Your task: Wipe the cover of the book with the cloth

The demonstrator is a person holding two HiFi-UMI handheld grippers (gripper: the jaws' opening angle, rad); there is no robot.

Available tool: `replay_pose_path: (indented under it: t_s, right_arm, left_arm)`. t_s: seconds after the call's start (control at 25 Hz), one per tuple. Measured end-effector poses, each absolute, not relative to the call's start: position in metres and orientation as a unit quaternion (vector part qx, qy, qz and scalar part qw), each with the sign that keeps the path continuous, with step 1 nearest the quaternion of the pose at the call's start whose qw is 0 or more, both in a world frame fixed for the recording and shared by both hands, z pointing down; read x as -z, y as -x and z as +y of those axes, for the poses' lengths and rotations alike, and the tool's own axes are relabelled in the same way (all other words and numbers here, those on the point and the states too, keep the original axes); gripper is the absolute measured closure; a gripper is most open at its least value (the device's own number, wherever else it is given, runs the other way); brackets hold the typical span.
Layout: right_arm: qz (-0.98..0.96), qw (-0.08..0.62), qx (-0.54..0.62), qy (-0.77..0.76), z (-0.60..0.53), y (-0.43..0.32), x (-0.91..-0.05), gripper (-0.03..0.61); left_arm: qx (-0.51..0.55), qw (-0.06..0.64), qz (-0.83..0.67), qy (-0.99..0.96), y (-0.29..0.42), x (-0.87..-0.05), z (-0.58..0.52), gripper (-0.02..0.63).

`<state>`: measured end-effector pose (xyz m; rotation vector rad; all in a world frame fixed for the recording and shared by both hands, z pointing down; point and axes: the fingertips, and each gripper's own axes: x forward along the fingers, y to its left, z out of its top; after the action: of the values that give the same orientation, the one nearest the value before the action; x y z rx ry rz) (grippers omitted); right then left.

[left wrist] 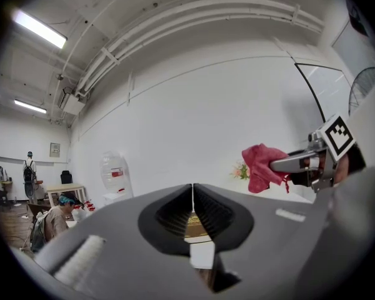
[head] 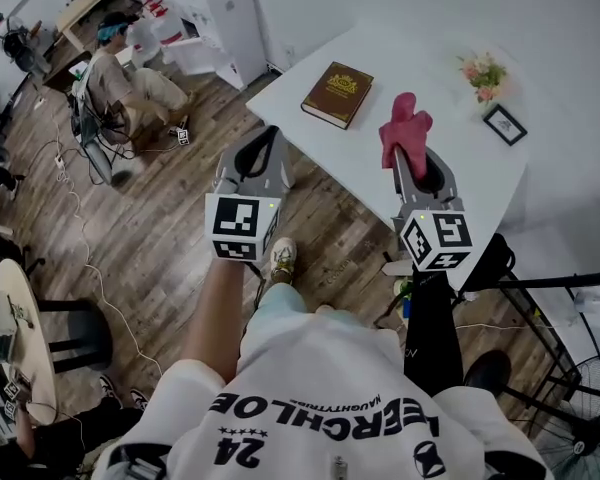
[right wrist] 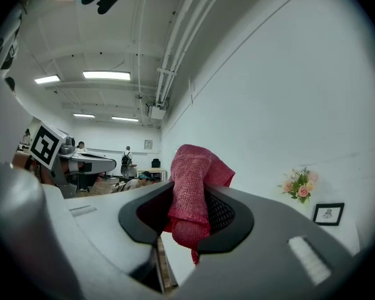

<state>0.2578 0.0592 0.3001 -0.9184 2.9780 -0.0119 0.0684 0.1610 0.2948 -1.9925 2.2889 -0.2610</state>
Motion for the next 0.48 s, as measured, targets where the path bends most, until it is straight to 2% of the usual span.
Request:
replay_pose_path:
  t_s: [0.48]
  right_arm:
    - [0.932,0.009,-0.005,0.362,-0.047,-0.168,-0.302,0.477]
  left_arm:
    - [0.066,0.058,0.700,0.709,0.025,-0.299,0.026,0.552]
